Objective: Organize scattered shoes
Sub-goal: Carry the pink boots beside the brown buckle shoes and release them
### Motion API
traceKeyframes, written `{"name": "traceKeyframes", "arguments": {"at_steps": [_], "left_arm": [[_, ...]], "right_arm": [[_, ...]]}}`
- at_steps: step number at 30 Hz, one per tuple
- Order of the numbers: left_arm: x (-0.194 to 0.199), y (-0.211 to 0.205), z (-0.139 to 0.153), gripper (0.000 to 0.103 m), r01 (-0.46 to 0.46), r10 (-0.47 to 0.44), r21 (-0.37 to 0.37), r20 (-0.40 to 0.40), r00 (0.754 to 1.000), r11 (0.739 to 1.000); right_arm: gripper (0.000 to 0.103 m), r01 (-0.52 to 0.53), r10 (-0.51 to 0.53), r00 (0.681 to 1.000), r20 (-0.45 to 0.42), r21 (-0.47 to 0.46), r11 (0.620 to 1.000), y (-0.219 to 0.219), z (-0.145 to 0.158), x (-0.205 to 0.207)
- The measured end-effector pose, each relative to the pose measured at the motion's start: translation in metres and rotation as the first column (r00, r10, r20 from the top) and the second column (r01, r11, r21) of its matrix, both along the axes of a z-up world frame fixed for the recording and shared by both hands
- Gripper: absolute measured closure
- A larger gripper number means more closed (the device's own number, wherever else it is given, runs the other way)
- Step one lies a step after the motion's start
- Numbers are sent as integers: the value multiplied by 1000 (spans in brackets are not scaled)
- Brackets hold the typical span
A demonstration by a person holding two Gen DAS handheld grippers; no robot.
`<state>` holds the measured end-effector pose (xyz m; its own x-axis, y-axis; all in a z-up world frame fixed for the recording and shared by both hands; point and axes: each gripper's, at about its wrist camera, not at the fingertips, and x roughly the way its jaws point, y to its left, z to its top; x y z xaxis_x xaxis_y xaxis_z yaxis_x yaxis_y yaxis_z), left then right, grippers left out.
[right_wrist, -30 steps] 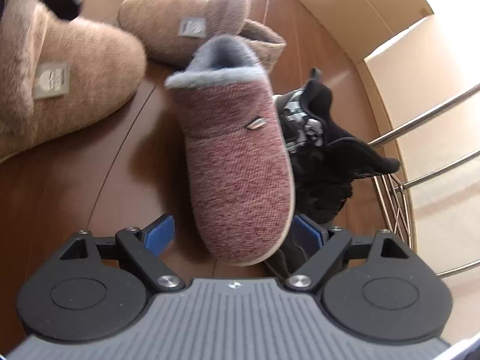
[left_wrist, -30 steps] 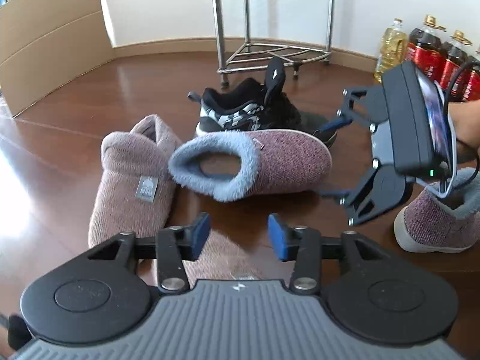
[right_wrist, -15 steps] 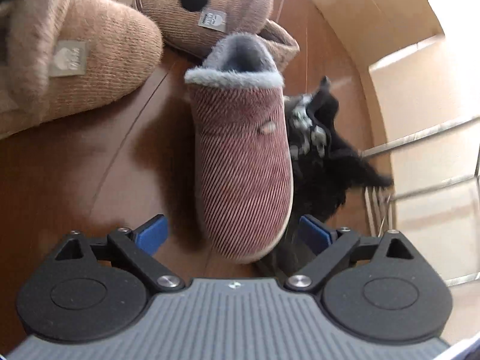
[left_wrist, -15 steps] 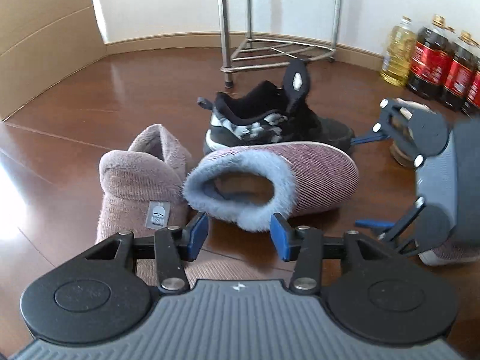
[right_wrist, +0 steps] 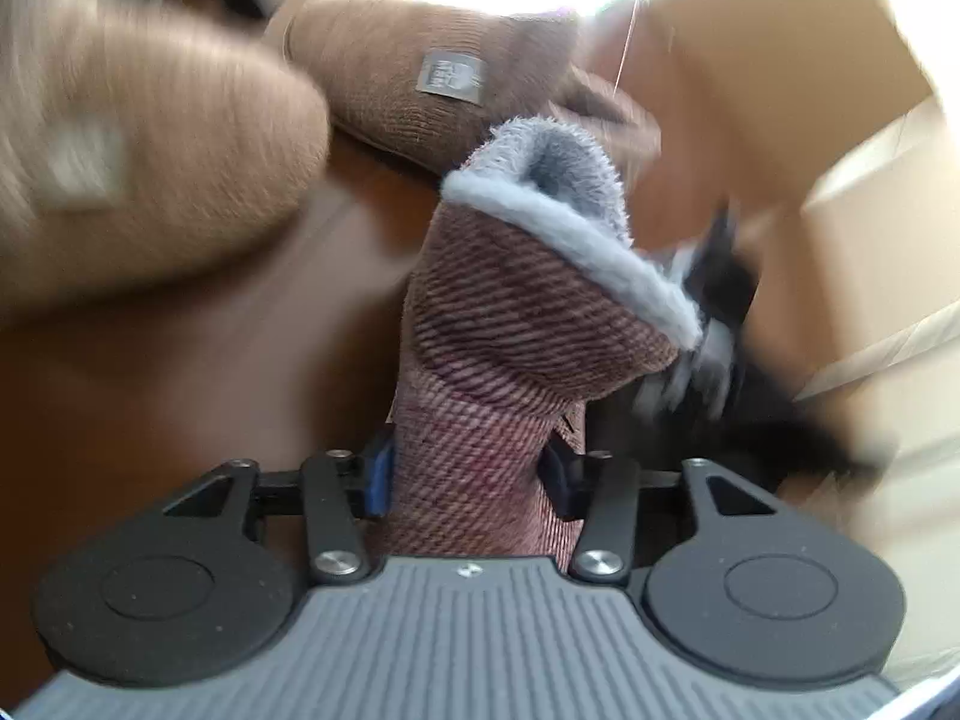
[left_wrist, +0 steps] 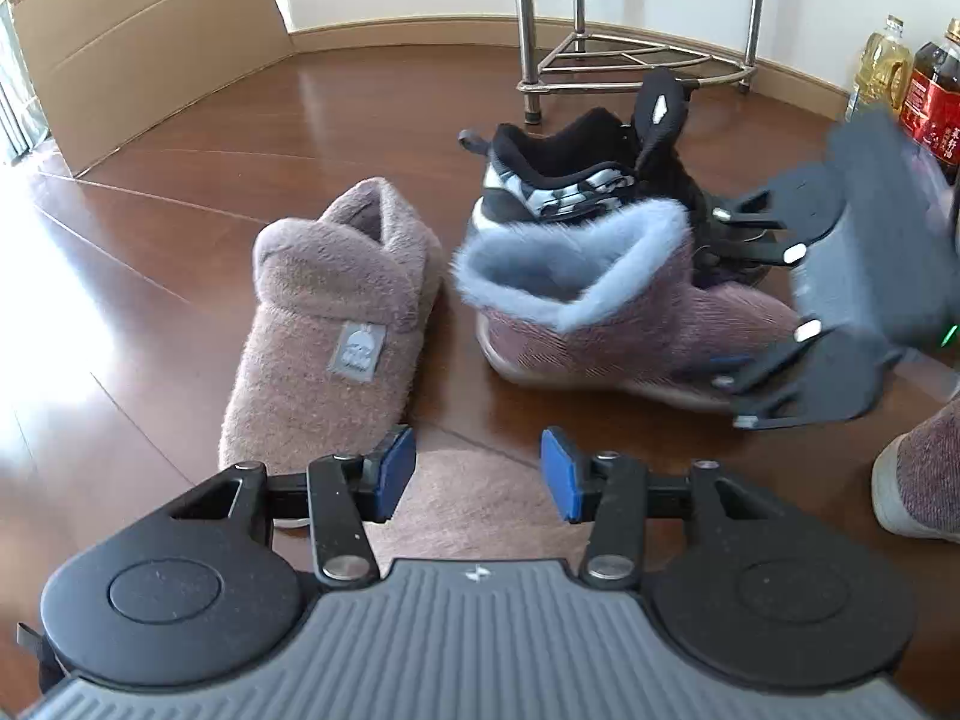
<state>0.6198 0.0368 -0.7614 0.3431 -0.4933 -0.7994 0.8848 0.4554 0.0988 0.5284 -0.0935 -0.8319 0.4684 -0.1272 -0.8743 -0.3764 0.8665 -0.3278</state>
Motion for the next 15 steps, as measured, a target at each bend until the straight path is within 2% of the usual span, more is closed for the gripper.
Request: {"name": "traceKeyframes", "arguments": {"at_steps": [4, 7, 11, 13, 14, 15], "left_arm": [[-26, -20, 10, 49, 96, -96, 1, 39, 995, 995], [-56, -48, 14, 46, 190, -191, 20, 68, 979, 982], [-93, -80, 14, 46, 298, -300, 41, 95, 949, 954], [-112, -94, 13, 45, 352, -356, 53, 105, 929, 934], [-119, -100, 11, 45, 377, -381, 59, 106, 919, 925], [-128, -105, 8, 45, 405, -410, 69, 102, 906, 912]], "right_arm": [[66, 52, -52, 999, 0, 101, 994, -46, 38, -66], [66, 110, -109, 994, -14, 154, 982, -79, 54, -113], [67, 197, -187, 979, -81, 142, 970, -107, 44, -201], [67, 228, -217, 972, -88, 155, 961, -110, 38, -232], [65, 254, -243, 967, -82, 163, 953, -112, 33, -249], [59, 263, -254, 964, -75, 158, 952, -111, 29, -258]]}}
